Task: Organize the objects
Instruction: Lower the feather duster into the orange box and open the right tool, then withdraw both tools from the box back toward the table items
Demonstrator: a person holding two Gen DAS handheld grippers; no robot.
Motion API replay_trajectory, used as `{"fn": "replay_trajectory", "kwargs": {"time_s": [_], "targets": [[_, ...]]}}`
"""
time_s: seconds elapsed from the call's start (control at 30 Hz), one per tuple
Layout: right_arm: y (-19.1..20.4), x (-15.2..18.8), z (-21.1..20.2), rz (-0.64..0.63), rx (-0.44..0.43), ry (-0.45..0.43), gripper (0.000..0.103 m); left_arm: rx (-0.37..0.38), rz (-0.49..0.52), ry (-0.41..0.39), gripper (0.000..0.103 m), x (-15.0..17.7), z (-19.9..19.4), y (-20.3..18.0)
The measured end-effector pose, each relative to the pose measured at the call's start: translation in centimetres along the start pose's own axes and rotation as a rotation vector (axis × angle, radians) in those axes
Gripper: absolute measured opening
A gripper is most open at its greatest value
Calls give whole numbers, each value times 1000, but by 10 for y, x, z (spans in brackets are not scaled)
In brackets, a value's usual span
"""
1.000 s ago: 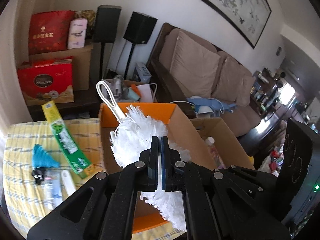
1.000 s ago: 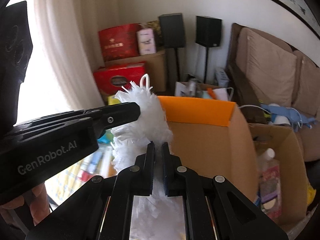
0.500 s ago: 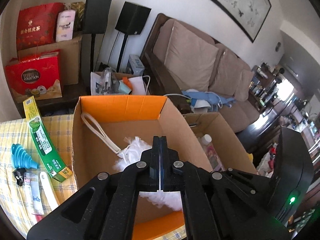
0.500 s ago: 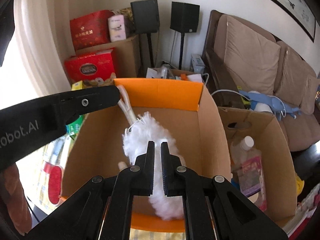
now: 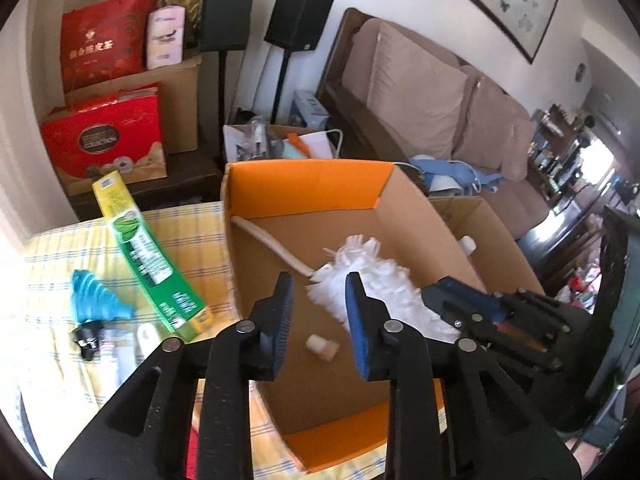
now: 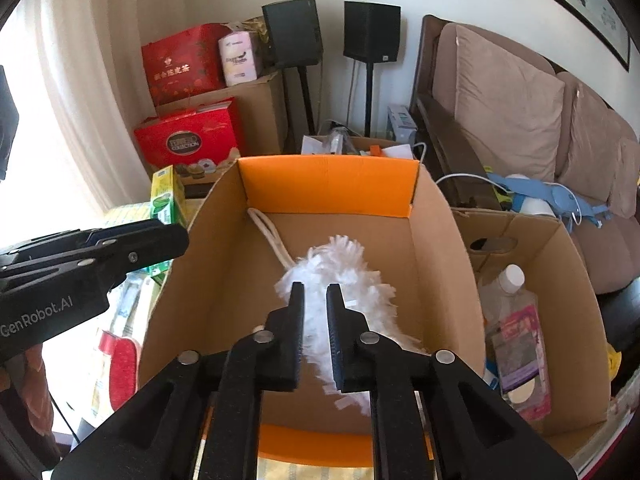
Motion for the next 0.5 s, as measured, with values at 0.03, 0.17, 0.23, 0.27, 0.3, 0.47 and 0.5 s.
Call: {"fn": "replay_trajectory", "kwargs": {"time_s": [0.03, 0.17, 0.23, 0.27, 0.3, 0.47, 0.5], "targets": [[3, 0, -1, 1, -6, -1, 17, -4, -1, -2, 30, 1, -3, 3], [10, 1, -4, 6, -20, -8, 31, -20, -8, -1, 40, 10, -10, 12], [13, 2, -5, 6, -25, -9, 40, -30, -11, -1, 48, 13, -12, 15], [15, 2, -6, 6, -28, -10, 45, -31, -18, -4, 50, 15, -14, 17], [17, 2, -7, 8, -34, -12, 49, -31, -21, -4, 50, 16, -16, 20], [24, 3, -11, 7, -41, -21, 61, -34, -29, 3, 69, 23, -22, 28], [24, 3, -11, 8, -45, -20, 63, -34, -27, 3, 72, 24, -24, 29]]}}
Point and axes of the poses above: each gripper's, at about its wrist camera, not at the fingertips, and z roughly the way its jaws point, y to its left, x to its underside, the point moved 6 cm from there along z, roughly the way its jaws point, and after that the axes turned 12 degrees about z, right-handed, at the moved point
